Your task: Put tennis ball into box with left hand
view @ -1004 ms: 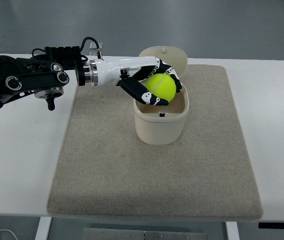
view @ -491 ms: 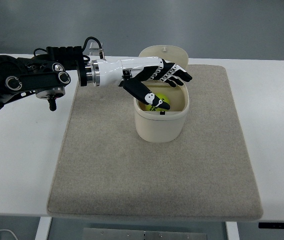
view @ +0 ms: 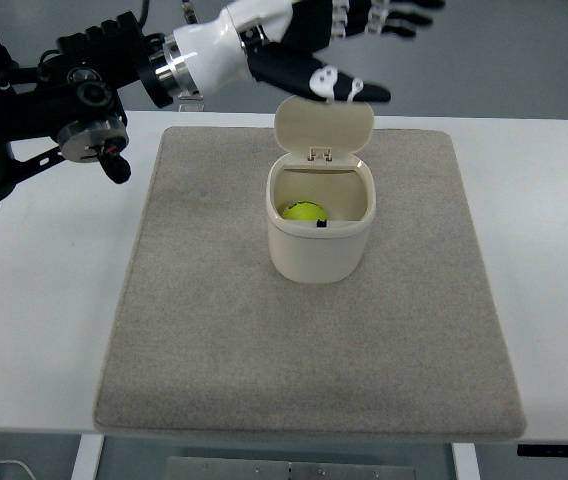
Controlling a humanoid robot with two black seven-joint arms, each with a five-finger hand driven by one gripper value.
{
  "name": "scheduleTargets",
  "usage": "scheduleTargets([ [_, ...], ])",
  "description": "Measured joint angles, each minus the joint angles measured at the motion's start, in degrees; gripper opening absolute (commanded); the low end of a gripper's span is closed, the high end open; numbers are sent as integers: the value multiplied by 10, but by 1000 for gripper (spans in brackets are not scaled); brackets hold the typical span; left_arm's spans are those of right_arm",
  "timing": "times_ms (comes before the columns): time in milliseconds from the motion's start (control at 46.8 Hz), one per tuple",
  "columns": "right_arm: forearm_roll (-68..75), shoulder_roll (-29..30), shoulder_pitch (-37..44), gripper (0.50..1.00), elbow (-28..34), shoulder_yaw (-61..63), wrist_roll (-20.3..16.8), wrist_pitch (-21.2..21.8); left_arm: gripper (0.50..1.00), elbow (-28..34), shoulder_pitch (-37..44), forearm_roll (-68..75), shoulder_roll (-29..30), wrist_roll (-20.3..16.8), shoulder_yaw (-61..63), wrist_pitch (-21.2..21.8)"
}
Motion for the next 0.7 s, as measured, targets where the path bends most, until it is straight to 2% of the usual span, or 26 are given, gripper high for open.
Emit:
scheduleTargets([
  [149, 0, 0, 0, 938, 0, 0, 0, 0, 857, 94, 76, -28, -32, 0, -110, 19],
  [299, 0, 0, 0, 938, 0, 0, 0, 0, 857, 276, 127, -89, -98, 0, -190, 24],
  [448, 0, 0, 0, 938, 0, 0, 0, 0, 857, 437, 151, -123, -154, -1, -223, -4],
  [555, 0, 0, 0, 938, 0, 0, 0, 0, 857, 495, 170, -138, -190, -2, -244, -29],
  [705, 0, 0, 0, 938, 0, 0, 0, 0, 861, 527, 175, -176, -214, -2, -266, -55],
])
